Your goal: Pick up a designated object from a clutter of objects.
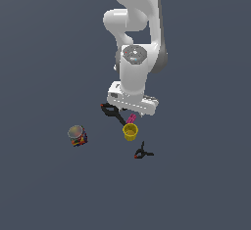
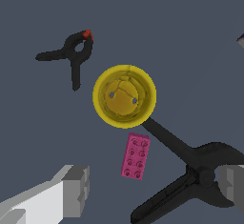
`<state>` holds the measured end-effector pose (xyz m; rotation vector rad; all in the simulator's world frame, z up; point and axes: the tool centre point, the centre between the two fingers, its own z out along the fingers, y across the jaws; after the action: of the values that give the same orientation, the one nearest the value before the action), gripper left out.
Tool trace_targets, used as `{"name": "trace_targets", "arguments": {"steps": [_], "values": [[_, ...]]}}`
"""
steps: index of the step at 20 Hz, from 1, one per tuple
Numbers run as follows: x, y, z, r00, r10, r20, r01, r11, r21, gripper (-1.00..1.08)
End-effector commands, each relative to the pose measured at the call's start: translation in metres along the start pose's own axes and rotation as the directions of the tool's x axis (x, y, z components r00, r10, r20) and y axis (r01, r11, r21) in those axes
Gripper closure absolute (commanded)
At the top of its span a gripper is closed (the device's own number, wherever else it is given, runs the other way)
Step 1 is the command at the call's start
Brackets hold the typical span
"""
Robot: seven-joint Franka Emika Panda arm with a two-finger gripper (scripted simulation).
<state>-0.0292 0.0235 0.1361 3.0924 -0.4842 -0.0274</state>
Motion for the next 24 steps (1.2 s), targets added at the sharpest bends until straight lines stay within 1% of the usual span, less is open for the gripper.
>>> {"name": "trace_targets", "arguments": {"steps": [1, 6, 12, 17, 24], "values": [[-0.008, -0.001, 0.019, 0.999, 0.053, -0.004, -0.053, 0.999, 0.005, -0.92], [-0.022, 0.0, 0.048, 0.991, 0.134, -0.008, -0.134, 0.991, 0.011, -0.92], [-0.034, 0.001, 0.068, 0.981, 0.195, -0.011, -0.195, 0.981, 0.016, -0.92], [-0.039, 0.002, 0.074, 0.977, 0.214, -0.012, -0.214, 0.977, 0.017, -0.92], [-0.038, 0.002, 0.08, 0.977, 0.211, -0.011, -0.211, 0.977, 0.016, -0.92]]}}
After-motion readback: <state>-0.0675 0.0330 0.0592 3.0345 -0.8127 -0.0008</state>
